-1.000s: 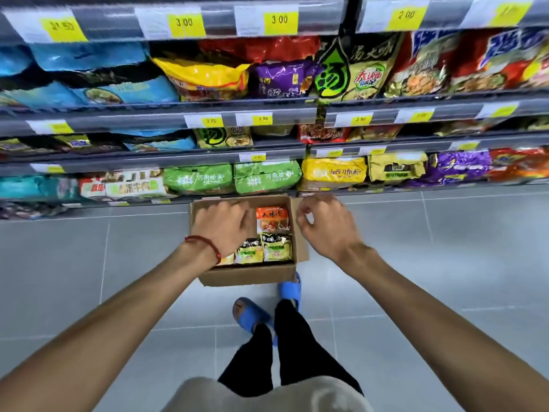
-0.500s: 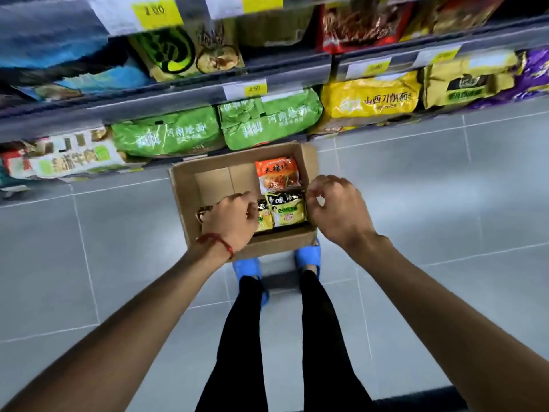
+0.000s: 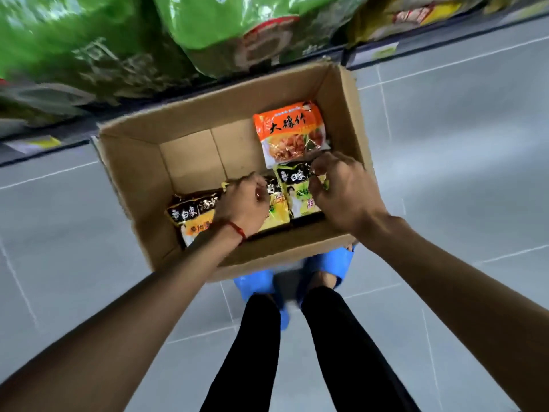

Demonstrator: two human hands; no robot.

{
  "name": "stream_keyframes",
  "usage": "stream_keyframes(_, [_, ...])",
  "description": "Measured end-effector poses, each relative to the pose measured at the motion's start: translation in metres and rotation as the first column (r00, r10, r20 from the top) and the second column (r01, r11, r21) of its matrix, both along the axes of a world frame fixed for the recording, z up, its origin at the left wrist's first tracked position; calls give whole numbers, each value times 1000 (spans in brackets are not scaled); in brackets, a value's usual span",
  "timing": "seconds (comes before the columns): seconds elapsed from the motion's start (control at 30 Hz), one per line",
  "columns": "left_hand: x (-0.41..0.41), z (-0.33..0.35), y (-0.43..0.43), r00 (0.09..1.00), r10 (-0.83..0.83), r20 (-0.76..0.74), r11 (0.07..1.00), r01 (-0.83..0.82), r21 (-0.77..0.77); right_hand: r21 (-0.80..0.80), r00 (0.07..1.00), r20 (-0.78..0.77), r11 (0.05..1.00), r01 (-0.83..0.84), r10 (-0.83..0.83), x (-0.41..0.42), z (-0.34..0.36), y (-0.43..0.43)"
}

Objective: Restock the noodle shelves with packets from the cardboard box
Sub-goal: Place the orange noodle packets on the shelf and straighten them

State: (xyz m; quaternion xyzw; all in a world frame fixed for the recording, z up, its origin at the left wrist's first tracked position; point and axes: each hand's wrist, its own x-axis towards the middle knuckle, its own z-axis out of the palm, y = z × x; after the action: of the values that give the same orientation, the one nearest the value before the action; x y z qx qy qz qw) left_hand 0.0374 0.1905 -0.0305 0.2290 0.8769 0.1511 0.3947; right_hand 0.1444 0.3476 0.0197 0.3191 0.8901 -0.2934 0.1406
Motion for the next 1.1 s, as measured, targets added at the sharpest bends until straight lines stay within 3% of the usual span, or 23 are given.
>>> stream_keyframes(0.2, [-24, -115, 49, 960, 254, 117, 966, -259, 25, -22, 998, 55, 999, 24, -23, -5, -93, 20])
stream_keyframes(0.3, [-32, -150, 76, 796, 554, 246, 822, -569, -8, -16, 996, 65, 998, 63, -62, -11, -126, 29])
stream_keyframes(0.4, [-30, -171, 92, 650, 686, 327, 690, -724, -11, -21, 992, 88, 996, 87, -85, -18, -148, 35])
stream_keyframes(0.6, [-27, -175, 98, 562, 705, 432, 624, -782, -1, -19, 988, 137, 997, 77, -74, -21, -165, 41])
stream_keyframes(0.7, [-28, -168, 98, 571, 676, 466, 652, -758, -17, -39, 985, 152, 995, 87, -80, -21, -165, 43])
stream_keyframes(0.93, [-51, -153, 57, 665, 655, 358, 674, -729, 121, -147, 964, 188, 965, 217, -189, -37, -175, 46])
stream_keyframes(1.1, [-67, -155, 13, 631, 732, 257, 633, -769, 85, -199, 919, 238, 910, 363, -314, -62, -204, 41])
